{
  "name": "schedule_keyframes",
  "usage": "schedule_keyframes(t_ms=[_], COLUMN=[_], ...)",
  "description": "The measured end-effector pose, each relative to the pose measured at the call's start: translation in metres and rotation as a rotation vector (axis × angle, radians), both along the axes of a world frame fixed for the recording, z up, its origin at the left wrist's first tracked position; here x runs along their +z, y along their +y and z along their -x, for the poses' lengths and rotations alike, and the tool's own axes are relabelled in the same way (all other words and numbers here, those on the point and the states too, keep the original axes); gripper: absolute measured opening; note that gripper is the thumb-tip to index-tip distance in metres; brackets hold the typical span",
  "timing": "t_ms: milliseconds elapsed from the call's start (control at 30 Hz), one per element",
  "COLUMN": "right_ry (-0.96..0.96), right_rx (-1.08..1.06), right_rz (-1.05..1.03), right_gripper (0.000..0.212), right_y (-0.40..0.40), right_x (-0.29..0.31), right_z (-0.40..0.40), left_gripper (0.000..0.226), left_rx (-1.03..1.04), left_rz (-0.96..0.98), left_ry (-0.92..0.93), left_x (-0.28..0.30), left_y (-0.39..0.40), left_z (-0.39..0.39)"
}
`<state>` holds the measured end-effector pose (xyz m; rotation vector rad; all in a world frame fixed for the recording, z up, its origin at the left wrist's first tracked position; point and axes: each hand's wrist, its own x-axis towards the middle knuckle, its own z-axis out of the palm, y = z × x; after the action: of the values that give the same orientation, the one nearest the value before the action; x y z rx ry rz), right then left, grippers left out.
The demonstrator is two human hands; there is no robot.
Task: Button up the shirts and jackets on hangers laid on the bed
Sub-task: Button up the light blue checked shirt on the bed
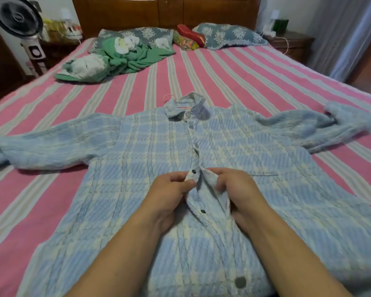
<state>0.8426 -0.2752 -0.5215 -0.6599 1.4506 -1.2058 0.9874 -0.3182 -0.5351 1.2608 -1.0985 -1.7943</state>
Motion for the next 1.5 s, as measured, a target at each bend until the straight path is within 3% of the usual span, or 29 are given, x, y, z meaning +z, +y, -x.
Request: schedule_keyframes(t_ms=[133, 567, 633, 767, 867, 1167, 1300, 1400, 1500], right_ry=[-0.158, -0.044, 0.031, 0.391, 0.636, 0.632, 0.652, 0.648, 1.007], right_rx=[-0.003, 0.038, 0.028, -0.03, -0.024, 0.037, 0.186, 0.213, 0.341], right_rz=[0.006, -0.027, -0.033, 0.017, 0.028, 0.014, -0.047, -0.081, -0.201], right_gripper=[0.066, 0.061, 0.055, 0.026, 0.029, 0.031, 0.032, 0.042, 0.065], right_y=[0.001, 0.002, 0.002, -0.002, -0.003, -0.001, 0.009, 0.026, 0.055], right_x=[-0.003, -0.003, -0.004, -0.005, -0.008, -0.001, 0.016, 0.033, 0.042], right_z=[0.004, -0.006, -0.009, -0.019, -0.023, -0.025, -0.031, -0.03, -0.016], left_gripper=[0.016, 0.015, 0.018, 0.02, 0.02, 0.022, 0.018, 0.03, 0.051], left_rx=[0.002, 0.018, 0.028, 0.041, 0.04, 0.043, -0.038, -0.137, -0.34], left_rz=[0.006, -0.045, -0.049, 0.005, 0.024, -0.016, 0.12, 0.219, 0.333], left_ry=[-0.027, 0.004, 0.004, -0.067, -0.094, -0.069, -0.232, -0.443, -0.825], left_x=[-0.005, -0.005, -0.007, -0.013, -0.017, -0.017, -0.006, 0.019, 0.043], left_y=[-0.003, -0.001, -0.003, -0.005, -0.006, -0.008, 0.004, 0.018, 0.042], left_z=[0.0, 0.0, 0.0, 0.001, 0.001, 0.0, 0.002, 0.0, -0.007])
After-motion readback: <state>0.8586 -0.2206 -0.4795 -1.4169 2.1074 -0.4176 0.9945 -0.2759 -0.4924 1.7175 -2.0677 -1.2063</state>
